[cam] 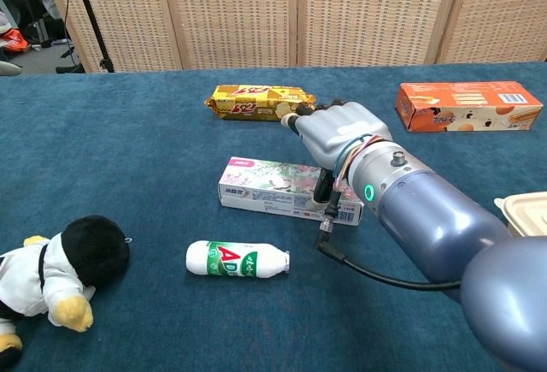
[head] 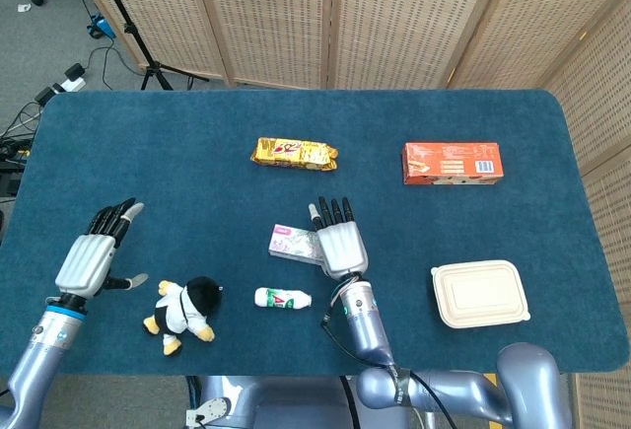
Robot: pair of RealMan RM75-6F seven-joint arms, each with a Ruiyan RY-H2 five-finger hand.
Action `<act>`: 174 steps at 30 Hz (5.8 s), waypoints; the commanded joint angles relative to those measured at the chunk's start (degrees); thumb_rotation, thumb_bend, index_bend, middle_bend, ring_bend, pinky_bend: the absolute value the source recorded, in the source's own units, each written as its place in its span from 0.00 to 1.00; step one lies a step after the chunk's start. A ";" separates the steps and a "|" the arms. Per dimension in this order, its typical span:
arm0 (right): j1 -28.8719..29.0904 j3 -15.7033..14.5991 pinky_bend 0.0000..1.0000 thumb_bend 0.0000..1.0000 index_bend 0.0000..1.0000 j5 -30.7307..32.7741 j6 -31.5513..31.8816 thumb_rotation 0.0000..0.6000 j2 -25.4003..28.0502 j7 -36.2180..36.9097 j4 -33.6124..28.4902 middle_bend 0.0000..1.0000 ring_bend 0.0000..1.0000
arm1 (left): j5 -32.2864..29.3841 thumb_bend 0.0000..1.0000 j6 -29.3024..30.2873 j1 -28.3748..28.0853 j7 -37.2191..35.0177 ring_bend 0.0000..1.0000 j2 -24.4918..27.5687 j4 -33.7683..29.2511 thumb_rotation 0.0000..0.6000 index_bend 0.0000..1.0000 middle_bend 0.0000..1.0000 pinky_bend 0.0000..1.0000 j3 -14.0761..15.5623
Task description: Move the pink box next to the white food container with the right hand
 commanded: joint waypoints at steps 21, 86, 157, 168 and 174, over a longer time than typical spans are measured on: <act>5.37 2.54 0.00 0.21 0.02 3.05 -3.81 1.00 -2.38 0.65 7.50 0.00 0.00 | -0.37 0.00 -0.62 -0.22 0.01 0.00 -0.22 0.46 1.00 0.00 0.00 0.00 -0.05; 4.64 -13.30 0.00 0.93 0.04 -4.70 2.63 1.00 5.87 -12.75 -0.79 0.00 0.00 | 2.62 0.00 0.55 -0.07 -0.83 0.00 0.09 -1.09 1.00 0.00 0.00 0.00 0.96; 13.76 -8.48 0.00 0.90 0.04 -3.50 -7.14 1.00 -9.92 -25.91 14.33 0.00 0.00 | 3.84 0.00 0.91 0.37 -6.78 0.00 4.50 -3.60 1.00 0.00 0.00 0.00 1.00; 13.58 -7.27 0.00 0.90 0.04 -2.48 -6.13 1.00 -8.99 -26.78 14.74 0.00 0.00 | 4.22 0.00 0.72 0.27 -7.01 0.00 4.52 -3.86 1.00 0.00 0.00 0.00 1.24; 13.11 -7.24 0.00 0.90 0.04 -1.66 -5.64 1.00 -8.07 -27.27 14.35 0.00 0.00 | 4.35 0.00 0.79 0.29 -7.09 0.00 4.60 -3.97 1.00 0.00 0.00 0.00 1.31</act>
